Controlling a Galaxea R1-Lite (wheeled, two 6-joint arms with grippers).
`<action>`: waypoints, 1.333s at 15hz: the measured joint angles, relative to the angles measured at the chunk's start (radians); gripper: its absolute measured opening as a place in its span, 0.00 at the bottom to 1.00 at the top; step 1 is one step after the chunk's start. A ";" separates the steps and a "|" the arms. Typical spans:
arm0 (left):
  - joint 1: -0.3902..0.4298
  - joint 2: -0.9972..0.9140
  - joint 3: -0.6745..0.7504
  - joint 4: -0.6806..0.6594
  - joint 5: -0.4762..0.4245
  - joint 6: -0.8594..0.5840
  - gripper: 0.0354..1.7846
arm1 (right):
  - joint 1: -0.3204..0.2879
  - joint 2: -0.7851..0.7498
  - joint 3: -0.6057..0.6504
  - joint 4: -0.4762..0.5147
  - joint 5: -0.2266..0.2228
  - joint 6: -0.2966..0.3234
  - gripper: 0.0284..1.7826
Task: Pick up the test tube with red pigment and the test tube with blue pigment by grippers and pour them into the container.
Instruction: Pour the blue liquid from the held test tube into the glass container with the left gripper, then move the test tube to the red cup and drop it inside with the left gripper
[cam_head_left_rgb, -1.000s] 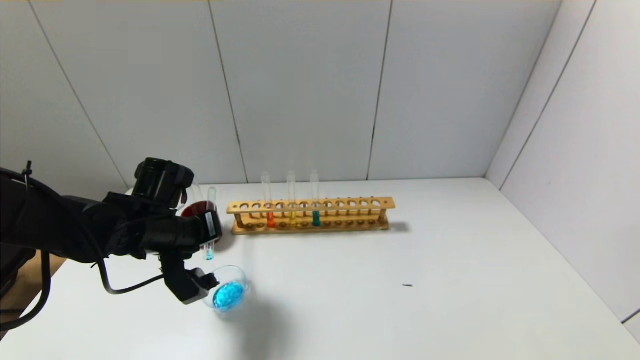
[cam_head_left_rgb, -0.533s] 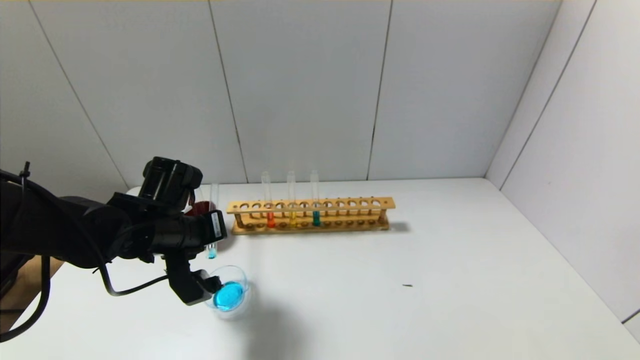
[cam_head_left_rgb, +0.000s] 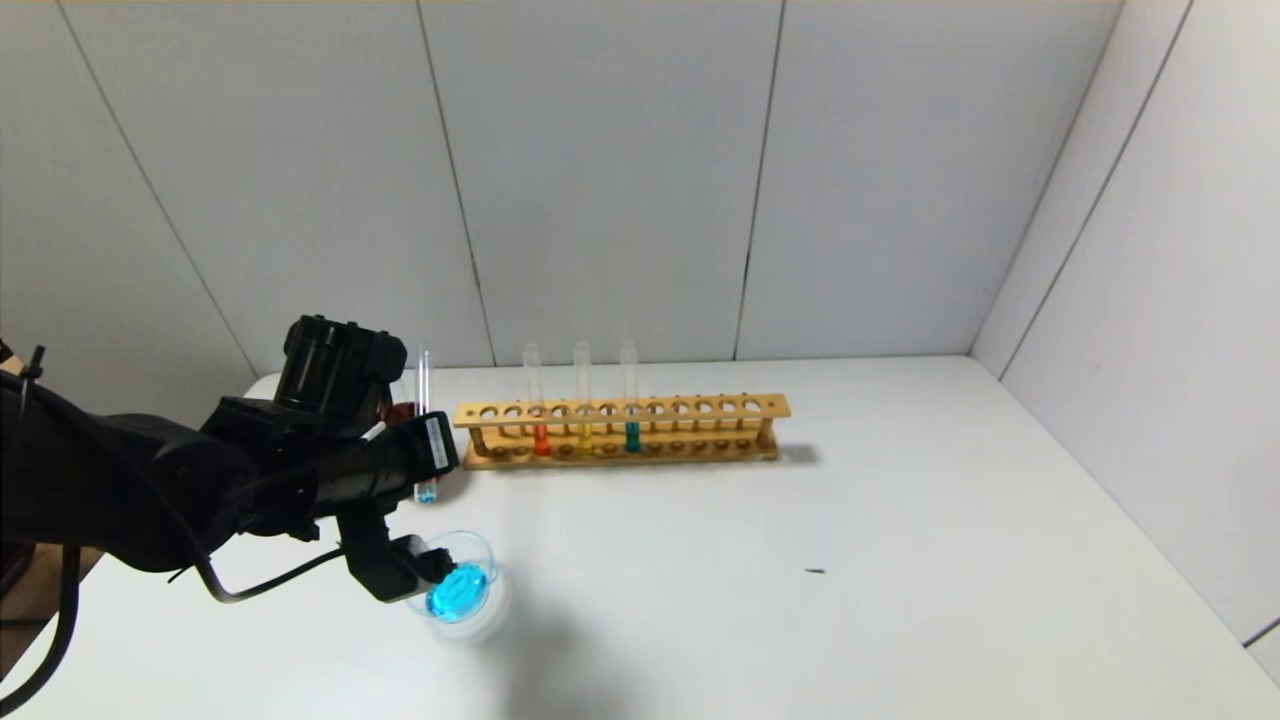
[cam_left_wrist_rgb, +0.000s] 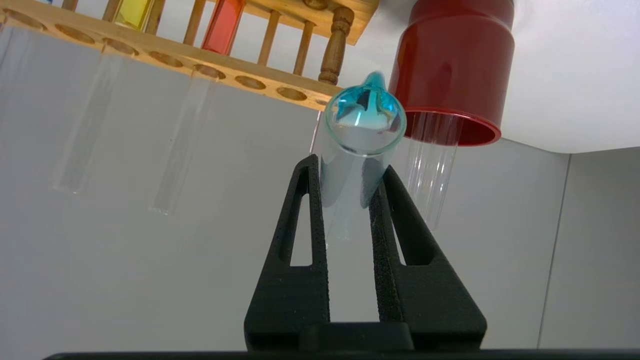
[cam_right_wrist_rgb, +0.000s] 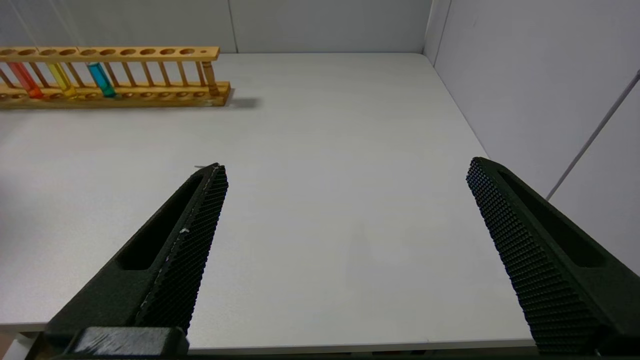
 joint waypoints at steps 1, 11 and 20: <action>-0.002 -0.003 0.008 -0.002 0.000 0.000 0.15 | 0.000 0.000 0.000 0.000 0.000 0.000 0.98; 0.014 -0.057 0.060 0.008 -0.121 -0.234 0.15 | 0.000 0.000 0.000 0.000 0.000 0.000 0.98; 0.065 -0.300 -0.102 0.201 -0.120 -1.137 0.15 | 0.000 0.000 0.000 0.000 0.000 0.000 0.98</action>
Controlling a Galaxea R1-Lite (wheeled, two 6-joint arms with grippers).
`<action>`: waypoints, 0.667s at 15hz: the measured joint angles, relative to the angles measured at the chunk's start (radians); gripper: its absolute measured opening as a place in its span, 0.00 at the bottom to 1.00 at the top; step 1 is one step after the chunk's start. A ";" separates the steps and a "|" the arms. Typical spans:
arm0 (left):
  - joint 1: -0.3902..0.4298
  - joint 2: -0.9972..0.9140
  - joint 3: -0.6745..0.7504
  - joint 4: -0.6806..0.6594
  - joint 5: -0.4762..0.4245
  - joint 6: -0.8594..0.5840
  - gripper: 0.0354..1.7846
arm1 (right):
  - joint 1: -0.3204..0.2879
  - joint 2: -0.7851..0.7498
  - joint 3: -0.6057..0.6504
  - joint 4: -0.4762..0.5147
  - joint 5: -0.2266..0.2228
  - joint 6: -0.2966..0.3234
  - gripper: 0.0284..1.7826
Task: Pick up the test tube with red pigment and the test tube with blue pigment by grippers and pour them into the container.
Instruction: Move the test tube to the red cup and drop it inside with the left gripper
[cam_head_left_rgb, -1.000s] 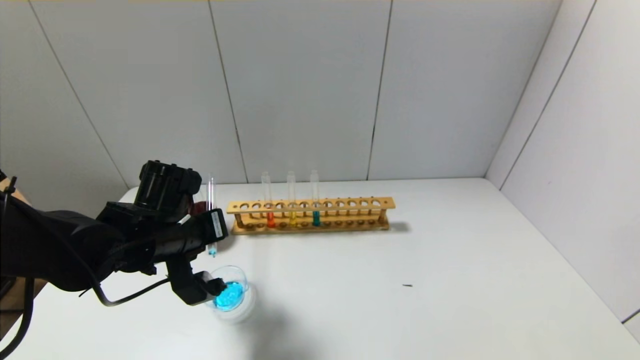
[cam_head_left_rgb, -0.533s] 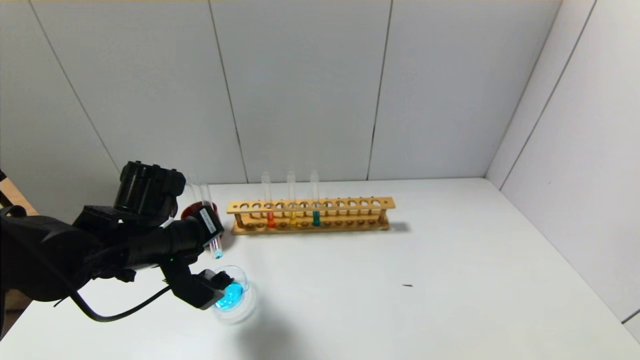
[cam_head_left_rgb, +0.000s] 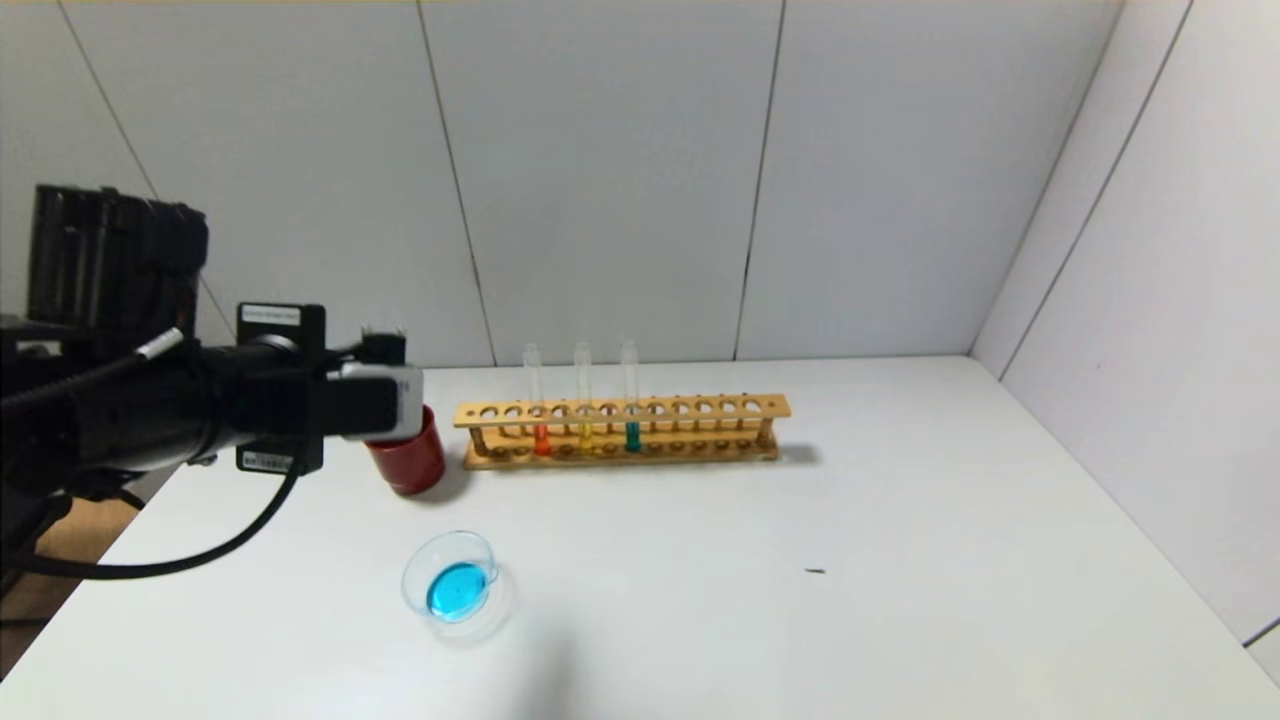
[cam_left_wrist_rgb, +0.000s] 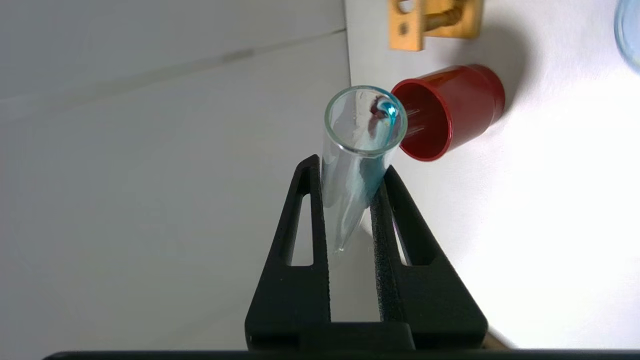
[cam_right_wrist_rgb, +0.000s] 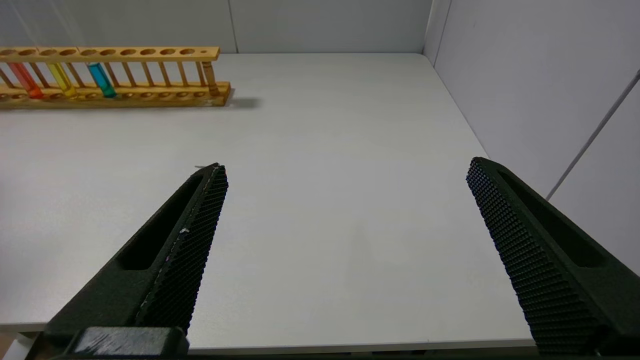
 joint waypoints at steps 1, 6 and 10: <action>0.003 -0.016 -0.068 0.076 0.002 -0.120 0.15 | 0.000 0.000 0.000 0.000 0.000 0.000 0.98; 0.069 -0.034 -0.254 0.250 -0.093 -0.782 0.15 | 0.000 0.000 0.000 0.000 0.000 0.000 0.98; 0.198 -0.018 -0.196 0.117 -0.254 -1.038 0.15 | 0.000 0.000 0.000 0.000 0.000 0.000 0.98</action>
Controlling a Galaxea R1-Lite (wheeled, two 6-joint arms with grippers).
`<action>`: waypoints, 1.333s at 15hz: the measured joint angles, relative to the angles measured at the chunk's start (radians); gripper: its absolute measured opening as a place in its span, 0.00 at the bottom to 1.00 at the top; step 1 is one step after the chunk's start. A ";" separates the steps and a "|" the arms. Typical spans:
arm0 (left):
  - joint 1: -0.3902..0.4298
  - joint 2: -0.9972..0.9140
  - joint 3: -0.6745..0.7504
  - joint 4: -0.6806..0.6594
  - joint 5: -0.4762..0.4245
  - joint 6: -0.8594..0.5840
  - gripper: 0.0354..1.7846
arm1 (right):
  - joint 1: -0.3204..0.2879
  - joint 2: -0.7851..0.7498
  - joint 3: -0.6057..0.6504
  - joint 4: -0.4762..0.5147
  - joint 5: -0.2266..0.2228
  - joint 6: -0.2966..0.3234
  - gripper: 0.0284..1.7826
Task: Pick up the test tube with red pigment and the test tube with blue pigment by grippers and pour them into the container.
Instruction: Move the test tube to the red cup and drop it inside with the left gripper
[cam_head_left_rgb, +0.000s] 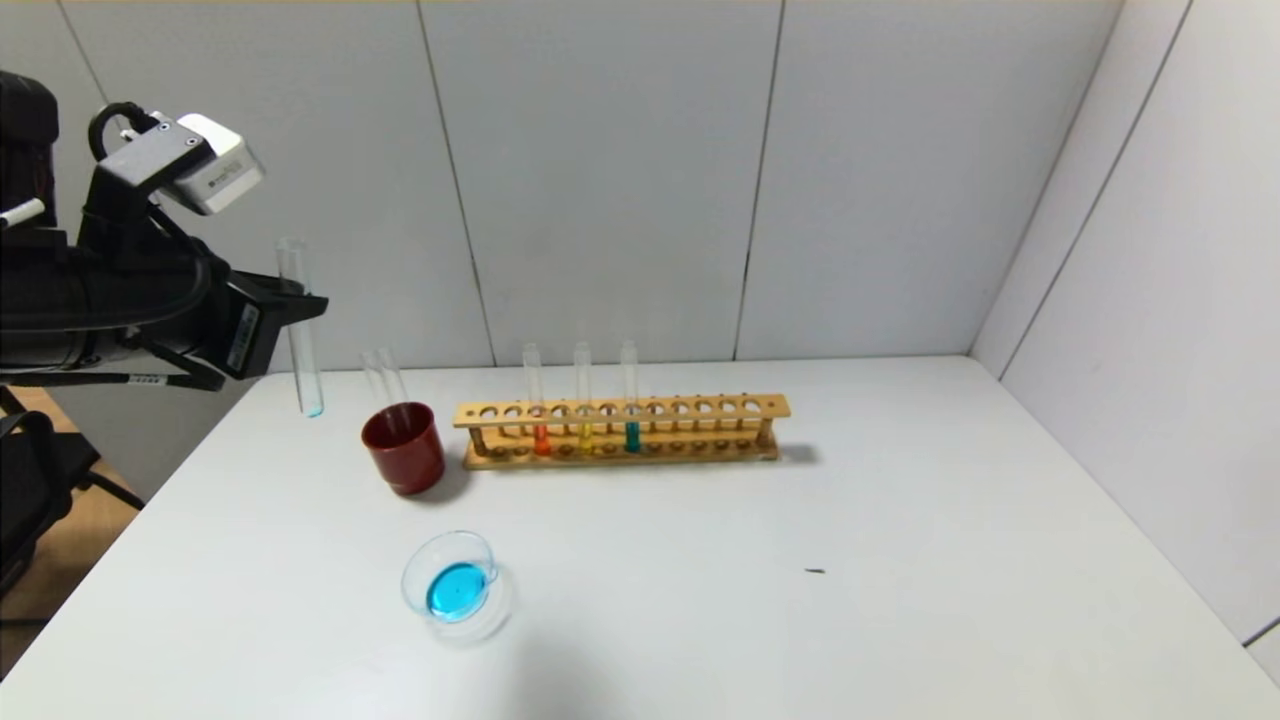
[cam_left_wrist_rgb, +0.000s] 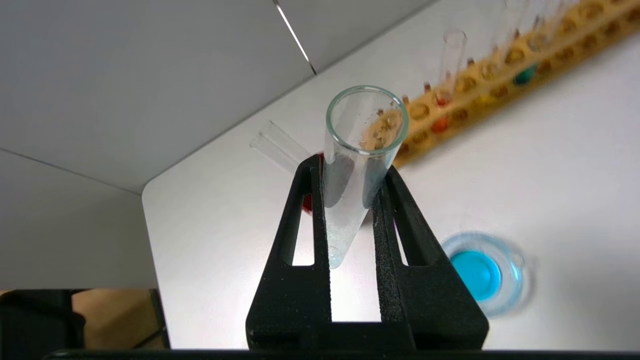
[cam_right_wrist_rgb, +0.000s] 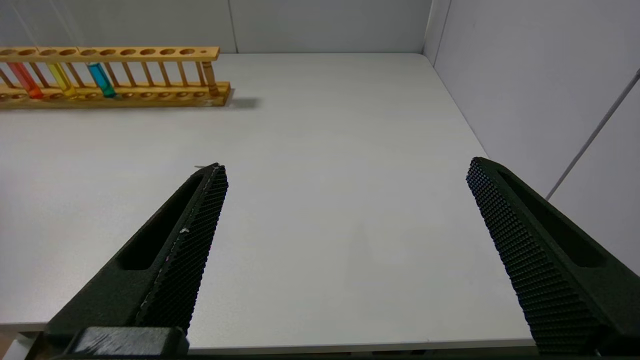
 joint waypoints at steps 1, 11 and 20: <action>0.030 0.018 0.026 -0.070 -0.044 -0.004 0.15 | 0.000 0.000 0.000 0.000 0.000 0.000 0.98; 0.087 0.369 0.081 -0.527 -0.135 -0.073 0.15 | 0.000 0.000 0.000 0.000 0.000 0.000 0.98; 0.087 0.534 0.132 -0.650 -0.139 -0.073 0.15 | 0.000 0.000 0.000 0.000 0.000 0.000 0.98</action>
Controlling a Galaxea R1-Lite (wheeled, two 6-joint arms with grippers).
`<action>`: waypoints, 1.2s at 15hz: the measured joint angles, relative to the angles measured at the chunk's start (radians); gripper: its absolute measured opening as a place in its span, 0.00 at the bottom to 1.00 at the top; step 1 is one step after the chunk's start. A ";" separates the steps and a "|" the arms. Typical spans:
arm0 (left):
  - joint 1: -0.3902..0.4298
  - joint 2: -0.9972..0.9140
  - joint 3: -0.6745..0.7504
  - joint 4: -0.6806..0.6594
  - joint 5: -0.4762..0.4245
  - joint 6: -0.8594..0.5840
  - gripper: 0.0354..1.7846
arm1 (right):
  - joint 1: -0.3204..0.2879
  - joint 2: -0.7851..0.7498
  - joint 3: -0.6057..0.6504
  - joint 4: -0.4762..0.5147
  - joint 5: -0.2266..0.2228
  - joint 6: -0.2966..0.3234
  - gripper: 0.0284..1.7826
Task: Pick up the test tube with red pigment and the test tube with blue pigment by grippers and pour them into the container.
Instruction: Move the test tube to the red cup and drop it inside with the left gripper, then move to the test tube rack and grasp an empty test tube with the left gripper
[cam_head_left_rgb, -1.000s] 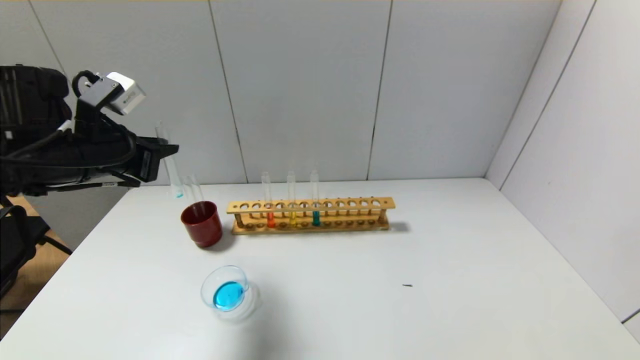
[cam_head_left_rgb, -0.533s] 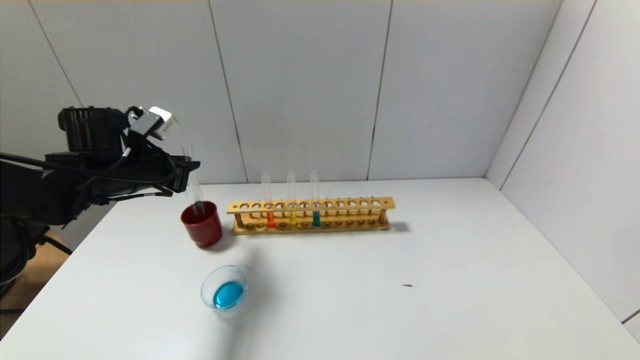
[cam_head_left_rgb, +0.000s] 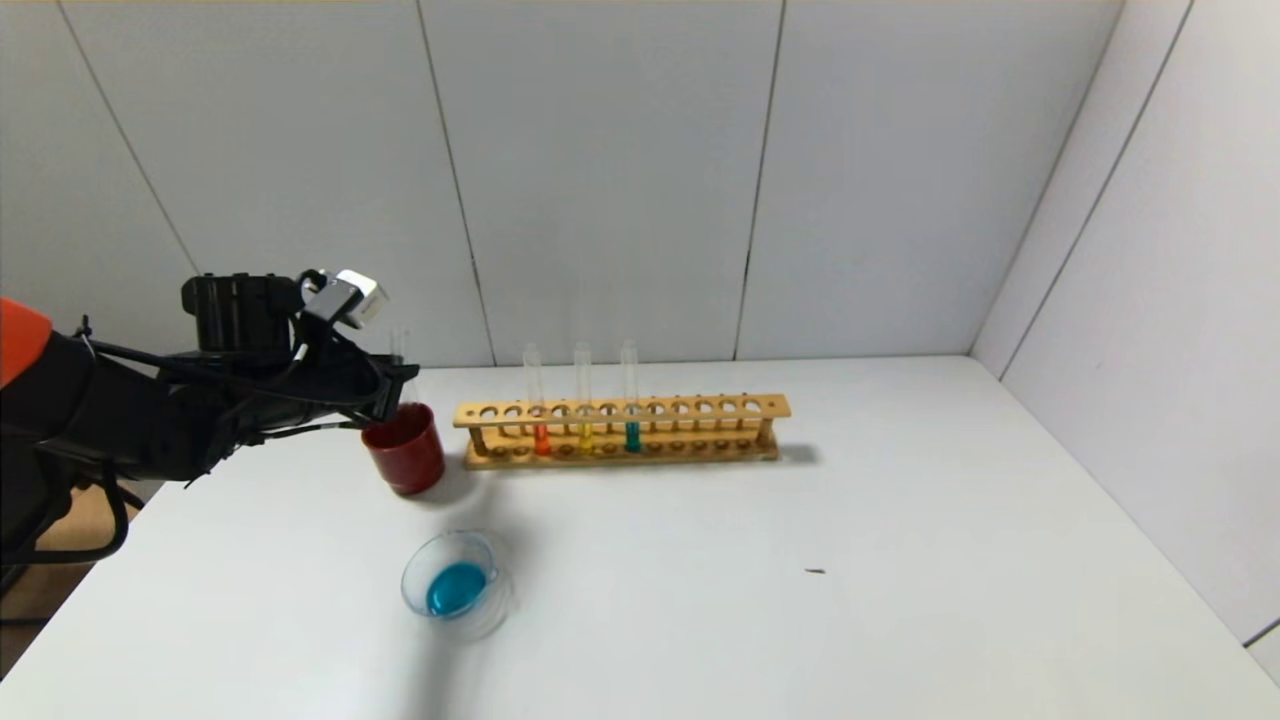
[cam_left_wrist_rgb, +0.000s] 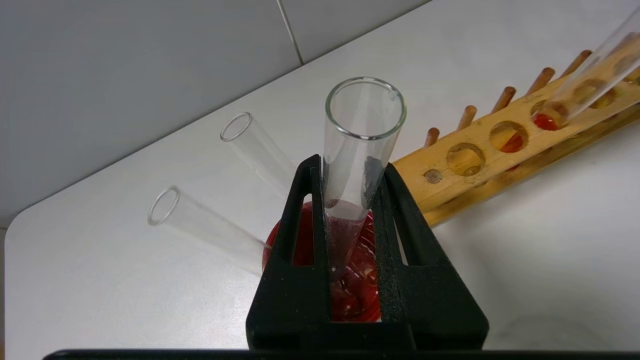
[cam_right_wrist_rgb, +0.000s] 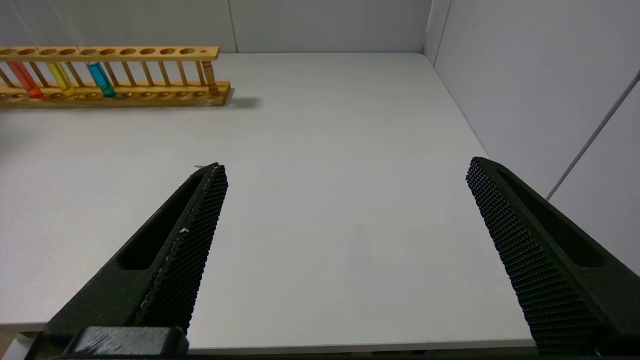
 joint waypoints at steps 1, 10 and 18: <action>0.000 0.011 0.011 -0.011 0.000 0.000 0.15 | 0.000 0.000 0.000 0.000 0.000 0.000 0.98; 0.009 0.037 0.039 -0.087 0.003 0.007 0.51 | 0.000 0.000 0.000 0.000 0.000 0.000 0.98; -0.003 -0.034 0.053 -0.092 0.002 0.016 0.98 | 0.000 0.000 0.000 0.000 0.000 0.000 0.98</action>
